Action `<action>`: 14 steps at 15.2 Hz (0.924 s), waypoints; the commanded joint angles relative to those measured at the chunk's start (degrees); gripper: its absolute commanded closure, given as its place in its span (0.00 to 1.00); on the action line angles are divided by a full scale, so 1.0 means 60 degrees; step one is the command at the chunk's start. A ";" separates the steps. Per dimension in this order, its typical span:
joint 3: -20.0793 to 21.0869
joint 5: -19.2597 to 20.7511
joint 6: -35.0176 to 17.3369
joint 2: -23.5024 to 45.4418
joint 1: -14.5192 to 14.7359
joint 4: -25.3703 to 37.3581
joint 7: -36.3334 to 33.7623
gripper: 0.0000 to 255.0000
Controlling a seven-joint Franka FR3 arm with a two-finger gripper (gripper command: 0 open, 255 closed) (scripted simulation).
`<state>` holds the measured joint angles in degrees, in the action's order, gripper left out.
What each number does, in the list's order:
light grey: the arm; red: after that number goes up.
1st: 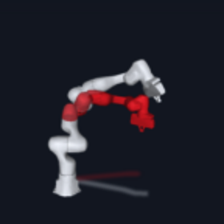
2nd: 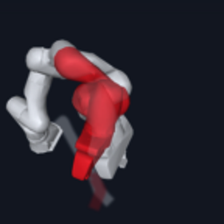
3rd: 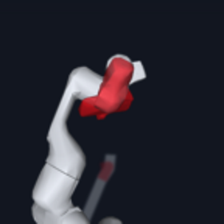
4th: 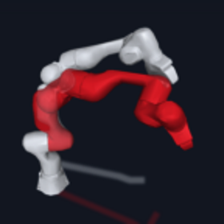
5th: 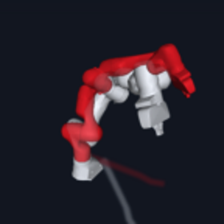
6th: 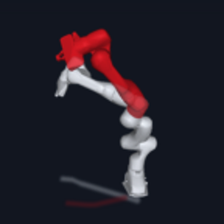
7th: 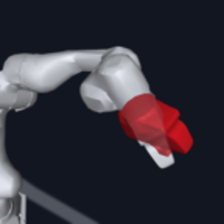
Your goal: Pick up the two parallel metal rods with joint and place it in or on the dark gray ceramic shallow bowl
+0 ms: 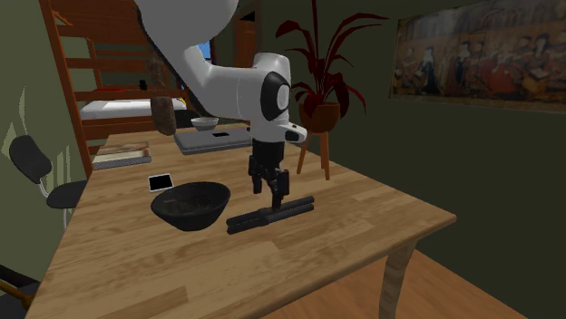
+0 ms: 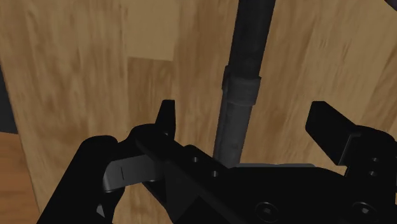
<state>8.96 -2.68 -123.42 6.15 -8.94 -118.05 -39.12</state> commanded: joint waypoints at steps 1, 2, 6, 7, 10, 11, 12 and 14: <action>-0.0106 0.0135 -0.0146 0.0700 -0.0031 0.0519 -0.0528 0.00; -0.0168 0.0184 -0.0214 0.1014 -0.0039 0.0748 -0.0747 0.00; -0.0179 0.0214 -0.0675 0.1266 -0.0009 0.0539 -0.0768 0.00; -0.0180 0.0223 -0.0789 0.1334 -0.0003 0.0492 -0.0774 0.00; -0.0183 0.0247 -0.1081 0.1513 0.0013 0.0378 -0.0791 0.00; -0.0184 0.0247 -0.1081 0.1514 0.0013 0.0380 -0.0791 0.00; -0.0184 0.0247 -0.1080 0.1515 0.0013 0.0380 -0.0791 0.00; -0.0184 0.0247 -0.1080 0.1515 0.0013 0.0380 -0.0791 0.00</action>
<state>7.86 -1.20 -129.85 15.21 -8.86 -115.76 -43.87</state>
